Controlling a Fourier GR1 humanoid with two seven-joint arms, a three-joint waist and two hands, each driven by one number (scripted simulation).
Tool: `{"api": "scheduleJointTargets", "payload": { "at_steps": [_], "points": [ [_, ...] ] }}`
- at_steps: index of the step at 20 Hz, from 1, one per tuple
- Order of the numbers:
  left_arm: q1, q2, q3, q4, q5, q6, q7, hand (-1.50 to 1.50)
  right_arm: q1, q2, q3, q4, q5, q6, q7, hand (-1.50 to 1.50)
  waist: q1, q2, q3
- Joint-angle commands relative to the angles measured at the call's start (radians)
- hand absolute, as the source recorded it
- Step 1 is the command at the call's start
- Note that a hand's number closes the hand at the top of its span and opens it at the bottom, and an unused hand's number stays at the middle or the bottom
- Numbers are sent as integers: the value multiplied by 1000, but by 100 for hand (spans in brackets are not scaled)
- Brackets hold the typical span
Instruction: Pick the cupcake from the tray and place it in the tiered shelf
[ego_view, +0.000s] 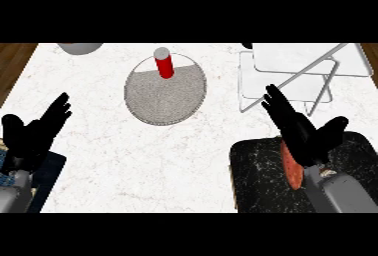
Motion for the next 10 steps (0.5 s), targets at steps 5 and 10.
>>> {"api": "scheduleJointTargets", "payload": {
  "at_steps": [5, 10],
  "points": [
    [17, -74, -26, -62, -62, 65, -123, 0, 167, -158, -298, 17, 29, -228, -48, -150, -101, -59, -15],
    [-5, -82, -15, -78, -50, 76, -114, 0, 310, -255, -358, 192, 177, -397, -47, 150, -165, -21, -31]
  ]
}}
